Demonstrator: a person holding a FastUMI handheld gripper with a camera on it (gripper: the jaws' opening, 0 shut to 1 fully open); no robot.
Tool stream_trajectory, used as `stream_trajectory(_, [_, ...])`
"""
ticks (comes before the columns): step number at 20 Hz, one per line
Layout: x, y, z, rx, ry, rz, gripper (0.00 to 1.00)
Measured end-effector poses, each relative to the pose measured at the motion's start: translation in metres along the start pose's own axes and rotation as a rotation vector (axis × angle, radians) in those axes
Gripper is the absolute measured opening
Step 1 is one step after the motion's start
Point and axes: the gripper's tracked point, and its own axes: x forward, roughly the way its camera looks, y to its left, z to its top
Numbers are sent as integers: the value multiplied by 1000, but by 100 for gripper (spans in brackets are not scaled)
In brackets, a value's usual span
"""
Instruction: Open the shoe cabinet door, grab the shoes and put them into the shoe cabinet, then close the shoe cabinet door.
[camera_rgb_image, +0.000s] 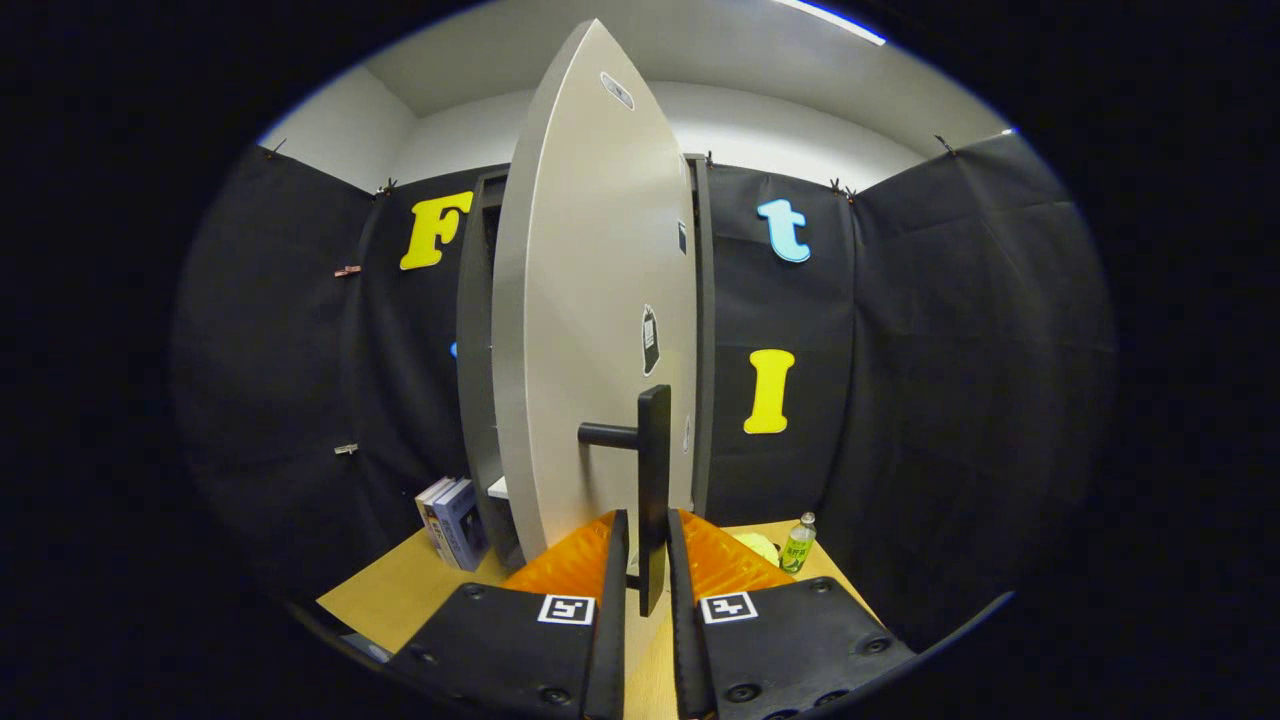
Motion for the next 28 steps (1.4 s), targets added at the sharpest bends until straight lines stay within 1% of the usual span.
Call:
stream_trajectory(1, [-1, -7, 1, 3, 4, -4, 24])
stream_trajectory(3, [-3, -18, 3, 14, 5, -7, 21])
stream_trajectory(5, [-6, -30, 8, 35, -12, 3, 19])
stream_trajectory(7, [-9, -41, 15, 56, -34, 7, 18])
stream_trajectory(8, [-11, -47, 15, 45, -36, -4, 19])
stream_trajectory(11, [-14, -71, 21, -2, -46, -70, 18])
stream_trajectory(14, [-23, -96, 29, 11, -75, -149, 18])
stream_trajectory(17, [-30, -92, 26, 71, -90, -149, 18])
stream_trajectory(18, [-32, -94, 22, 63, -89, -161, 18])
stream_trajectory(20, [-41, -94, 19, 8, -86, -206, 19])
stream_trajectory(21, [-44, -94, 21, -26, -93, -223, 24])
stream_trajectory(23, [-58, -93, 32, -79, -120, -242, 24])
stream_trajectory(26, [-77, -66, 44, -83, -181, -224, 49])
stream_trajectory(27, [-82, -52, 43, -96, -197, -210, 62])
stream_trajectory(28, [-83, -37, 37, -113, -204, -189, 68])
